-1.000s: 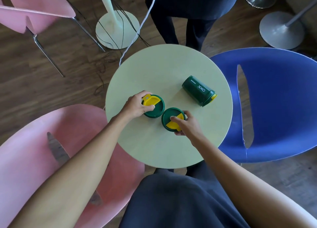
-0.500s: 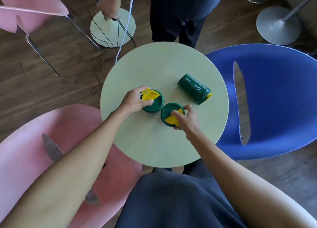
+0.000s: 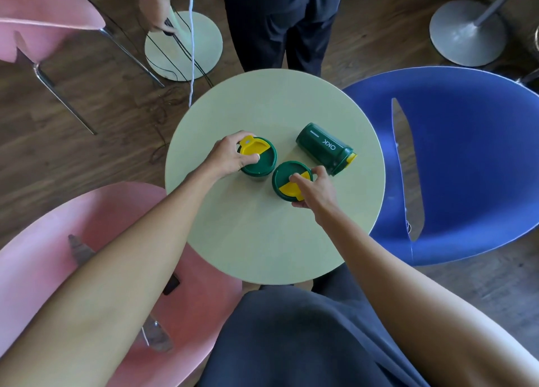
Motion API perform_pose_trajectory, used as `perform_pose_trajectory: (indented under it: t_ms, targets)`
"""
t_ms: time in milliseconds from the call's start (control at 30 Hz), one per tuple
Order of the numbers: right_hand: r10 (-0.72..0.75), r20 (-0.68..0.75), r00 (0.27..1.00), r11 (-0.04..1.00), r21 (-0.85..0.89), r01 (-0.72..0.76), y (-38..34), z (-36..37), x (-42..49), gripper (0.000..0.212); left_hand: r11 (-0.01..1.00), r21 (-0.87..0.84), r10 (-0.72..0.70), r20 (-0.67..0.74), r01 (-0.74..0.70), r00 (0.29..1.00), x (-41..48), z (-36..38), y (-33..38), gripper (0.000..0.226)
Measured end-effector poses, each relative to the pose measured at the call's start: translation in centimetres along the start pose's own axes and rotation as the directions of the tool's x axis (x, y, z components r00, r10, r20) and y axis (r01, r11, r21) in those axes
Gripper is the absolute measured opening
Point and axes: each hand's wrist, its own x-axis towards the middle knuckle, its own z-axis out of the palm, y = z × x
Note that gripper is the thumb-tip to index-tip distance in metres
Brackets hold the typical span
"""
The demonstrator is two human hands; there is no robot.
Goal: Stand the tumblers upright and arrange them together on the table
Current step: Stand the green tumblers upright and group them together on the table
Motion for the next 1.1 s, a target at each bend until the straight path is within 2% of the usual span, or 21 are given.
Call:
perform_pose_trajectory:
  t_ms: [133,200,267,333,400,500,633,767,867,967,1100]
  targets:
    - [-0.009,0.068,0.998,0.995,-0.103,0.016,0.2,-0.7,0.5,0.061,0.999,-0.046,-0.023,0.026,0.024,0.999,-0.4,-0.1,-0.4,0.053]
    - [-0.133,0.018,0.991,0.975,-0.178,0.134,0.6,-1.2,1.2,0.063,0.996,-0.075,-0.037,0.017,0.038,0.999,-0.7,0.1,-0.5,0.054]
    - [-0.285,-0.105,0.953,0.936,-0.243,0.253,0.8,-2.2,2.4,0.058,0.989,-0.134,-0.061,-0.004,0.06,0.998,-1.1,0.4,-0.4,0.06]
    - [-0.404,-0.189,0.895,0.864,-0.402,0.305,0.9,-3.8,4.1,0.05,0.972,-0.219,-0.092,-0.042,0.081,0.995,-1.5,0.9,-0.4,0.066]
    - [-0.465,-0.171,0.869,0.747,-0.603,0.28,0.8,-5.6,5.8,0.055,0.954,-0.286,-0.111,-0.071,0.086,0.991,-1.7,1.5,-0.7,0.061]
    - [-0.393,-0.037,0.919,0.626,-0.743,0.238,0.3,-7.4,8.1,0.079,0.933,-0.35,-0.129,-0.094,0.088,0.987,-1.9,2.1,-1.1,0.053]
    - [-0.273,0.128,0.953,0.605,-0.748,0.274,-0.1,-7.5,10.1,0.087,0.905,-0.416,-0.155,-0.12,0.092,0.981,-2.0,2.9,-1.3,0.05]
    - [-0.339,0.135,0.931,0.724,-0.595,0.349,-0.6,-7.3,9.8,0.087,0.887,-0.448,-0.174,-0.108,0.109,0.979,-2.3,3.0,-1.1,0.048]
    - [-0.435,0.104,0.894,0.764,-0.484,0.428,-2.1,-6.8,9.0,0.083,0.88,-0.46,-0.185,-0.096,0.121,0.978,-2.5,2.9,-0.9,0.052]
    - [-0.509,0.091,0.856,0.731,-0.479,0.486,-4.6,-6.1,8.0,0.074,0.875,-0.466,-0.195,-0.091,0.131,0.977,-2.7,2.8,-0.8,0.052]
    - [-0.529,0.156,0.834,0.66,-0.542,0.52,-7.4,-4.4,7.2,0.072,0.862,-0.488,-0.197,-0.071,0.138,0.978,-2.7,2.6,-0.5,0.053]
